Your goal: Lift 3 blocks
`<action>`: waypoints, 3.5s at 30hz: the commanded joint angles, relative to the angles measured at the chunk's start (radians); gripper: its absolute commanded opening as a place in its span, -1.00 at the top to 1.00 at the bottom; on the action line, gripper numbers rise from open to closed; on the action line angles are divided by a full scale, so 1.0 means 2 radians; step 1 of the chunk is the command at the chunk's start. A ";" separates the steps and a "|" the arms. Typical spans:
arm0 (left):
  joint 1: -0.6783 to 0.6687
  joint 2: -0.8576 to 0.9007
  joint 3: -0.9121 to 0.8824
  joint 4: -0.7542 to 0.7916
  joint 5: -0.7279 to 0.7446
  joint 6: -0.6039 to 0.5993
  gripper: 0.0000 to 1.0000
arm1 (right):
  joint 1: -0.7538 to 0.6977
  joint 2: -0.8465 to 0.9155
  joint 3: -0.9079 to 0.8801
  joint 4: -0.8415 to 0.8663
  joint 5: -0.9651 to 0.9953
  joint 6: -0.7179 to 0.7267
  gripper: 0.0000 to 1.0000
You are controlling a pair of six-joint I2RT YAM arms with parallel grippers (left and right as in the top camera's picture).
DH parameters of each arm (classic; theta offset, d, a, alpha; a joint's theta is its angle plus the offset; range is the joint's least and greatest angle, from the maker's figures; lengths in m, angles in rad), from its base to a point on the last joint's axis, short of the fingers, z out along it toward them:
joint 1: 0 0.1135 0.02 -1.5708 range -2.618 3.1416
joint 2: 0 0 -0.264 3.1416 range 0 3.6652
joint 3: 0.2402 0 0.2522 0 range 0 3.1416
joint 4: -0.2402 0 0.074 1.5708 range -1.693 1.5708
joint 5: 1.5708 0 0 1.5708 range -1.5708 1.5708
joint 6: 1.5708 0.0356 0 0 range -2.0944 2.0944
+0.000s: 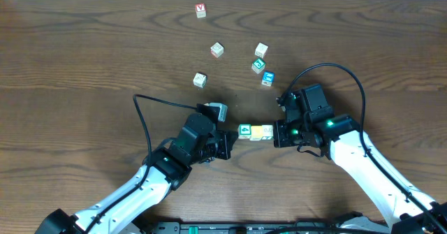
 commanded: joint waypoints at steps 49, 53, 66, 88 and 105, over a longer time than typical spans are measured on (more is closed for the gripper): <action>-0.008 -0.022 0.016 0.006 0.047 0.000 0.86 | 0.035 -0.028 0.034 -0.010 -0.056 -0.035 0.97; -0.008 -0.023 0.016 0.006 0.047 0.000 0.86 | 0.035 -0.028 0.034 -0.010 -0.056 -0.035 0.97; -0.008 -0.023 0.016 0.002 0.047 0.000 0.86 | 0.035 -0.028 0.035 -0.012 -0.057 -0.035 0.97; -0.008 -0.023 0.016 0.002 0.047 0.000 0.86 | 0.035 -0.028 0.043 -0.019 -0.056 -0.035 0.97; -0.008 -0.023 0.017 0.002 0.047 0.000 0.85 | 0.035 -0.030 0.043 -0.019 -0.057 -0.035 0.97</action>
